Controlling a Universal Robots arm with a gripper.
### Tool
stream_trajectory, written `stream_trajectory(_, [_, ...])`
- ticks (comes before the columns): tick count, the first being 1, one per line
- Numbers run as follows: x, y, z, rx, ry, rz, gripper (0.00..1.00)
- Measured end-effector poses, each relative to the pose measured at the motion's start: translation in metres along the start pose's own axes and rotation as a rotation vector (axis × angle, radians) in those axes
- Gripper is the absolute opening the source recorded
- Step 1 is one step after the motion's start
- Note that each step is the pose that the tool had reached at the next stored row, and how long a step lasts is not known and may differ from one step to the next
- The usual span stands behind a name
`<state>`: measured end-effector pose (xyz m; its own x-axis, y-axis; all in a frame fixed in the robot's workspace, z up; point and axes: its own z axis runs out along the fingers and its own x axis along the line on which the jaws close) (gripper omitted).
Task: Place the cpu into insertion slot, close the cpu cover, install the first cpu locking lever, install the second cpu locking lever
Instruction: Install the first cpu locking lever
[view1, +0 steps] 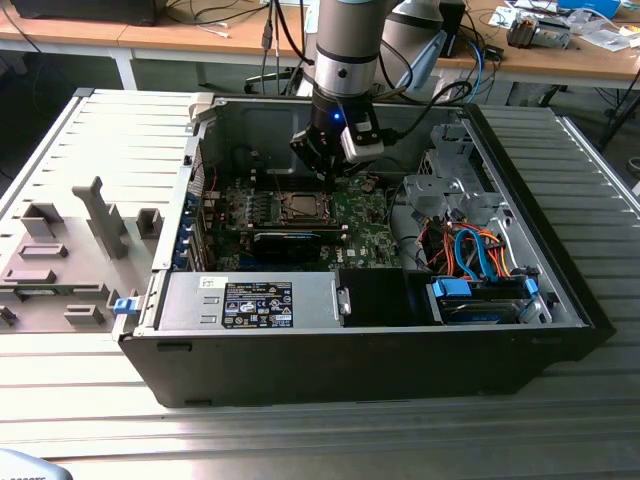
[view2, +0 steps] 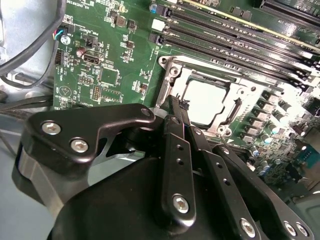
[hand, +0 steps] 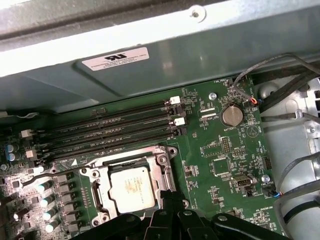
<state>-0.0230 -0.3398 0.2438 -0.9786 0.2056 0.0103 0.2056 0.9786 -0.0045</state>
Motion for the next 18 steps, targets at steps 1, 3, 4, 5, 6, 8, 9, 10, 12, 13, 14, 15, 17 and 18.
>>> stream_trajectory(1, [0.0,0.0,0.0,0.0,0.0,-0.003,0.11])
stream_trajectory(3, [0.0,0.0,0.0,0.0,-0.0001,-0.008,0.11])
stream_trajectory(4, [0.0,0.0,0.0,0.0001,-0.0001,-0.01,0.11])
stream_trajectory(5, [0.0,0.0,0.0,0.0001,-0.0001,-0.013,0.11])
stream_trajectory(6, [0.0,0.0,0.0,0.0001,-0.0001,-0.015,0.11])
stream_trajectory(8, [0.0,0.0,0.0,0.0002,-0.0001,-0.02,0.11])
stream_trajectory(9, [0.0,0.0,0.0,0.0002,-0.0001,-0.024,0.11])
stream_trajectory(10, [0.0,0.0,0.0,0.0002,-0.0001,-0.026,0.11])
stream_trajectory(12, [0.0,0.0,0.0,0.0003,-0.0001,-0.031,0.11])
stream_trajectory(13, [0.0,0.0,0.0,0.0003,-0.0002,-0.033,0.11])
stream_trajectory(14, [0.0,0.0,0.0,0.0003,-0.0002,-0.035,0.11])
stream_trajectory(15, [0.0,0.0,0.0,0.0004,-0.0002,-0.037,0.11])
stream_trajectory(17, [0.0,0.0,0.0,0.0004,-0.0002,-0.044,0.11])
stream_trajectory(18, [0.0,0.0,0.0,0.0005,-0.0002,-0.047,0.11])
